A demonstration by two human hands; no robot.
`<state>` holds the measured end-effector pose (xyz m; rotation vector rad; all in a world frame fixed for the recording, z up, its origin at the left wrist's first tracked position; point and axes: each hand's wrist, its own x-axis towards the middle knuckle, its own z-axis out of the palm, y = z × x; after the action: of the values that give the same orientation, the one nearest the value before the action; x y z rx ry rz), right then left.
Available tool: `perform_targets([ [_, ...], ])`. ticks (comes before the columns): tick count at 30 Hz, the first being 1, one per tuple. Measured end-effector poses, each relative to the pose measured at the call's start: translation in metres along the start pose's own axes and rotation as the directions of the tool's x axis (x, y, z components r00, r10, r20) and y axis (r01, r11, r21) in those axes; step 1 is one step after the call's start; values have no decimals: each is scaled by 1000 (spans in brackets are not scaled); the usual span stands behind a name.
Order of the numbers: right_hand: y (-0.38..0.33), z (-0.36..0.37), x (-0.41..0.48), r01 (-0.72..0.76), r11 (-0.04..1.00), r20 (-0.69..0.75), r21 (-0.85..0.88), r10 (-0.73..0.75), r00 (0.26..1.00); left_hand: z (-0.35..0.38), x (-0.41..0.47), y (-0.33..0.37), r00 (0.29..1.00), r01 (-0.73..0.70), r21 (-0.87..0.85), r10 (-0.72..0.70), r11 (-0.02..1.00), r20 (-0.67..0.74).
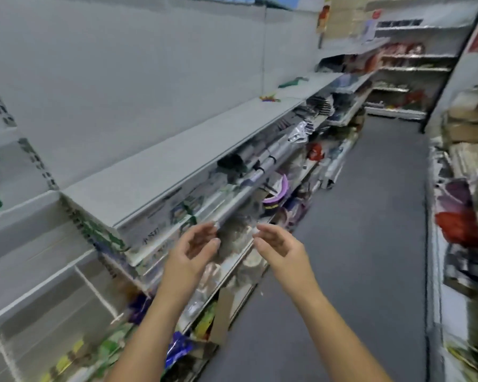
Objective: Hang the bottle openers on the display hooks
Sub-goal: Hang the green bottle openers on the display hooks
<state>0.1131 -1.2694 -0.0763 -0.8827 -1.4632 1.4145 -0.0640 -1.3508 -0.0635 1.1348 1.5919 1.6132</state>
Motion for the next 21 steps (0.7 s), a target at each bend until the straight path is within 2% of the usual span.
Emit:
perform_targets([
  [4,7,-86,31,15,1000,-122,-19,-17,992,90,37,1,997,0,-14,1,1000,83],
  [9,21,-158,76,13,1000,-238,-11,-15,971,169,90,-7,984,8,-22,-4,1000,180],
  [14,40,-208,147,-20,1000,-295,-18,14,955,234,165,-29,974,15,-46,-5,999,225],
  [21,50,-272,299,-48,997,-321,-65,25,947,319,314,-58,972,45,-135,-13,990,233],
])
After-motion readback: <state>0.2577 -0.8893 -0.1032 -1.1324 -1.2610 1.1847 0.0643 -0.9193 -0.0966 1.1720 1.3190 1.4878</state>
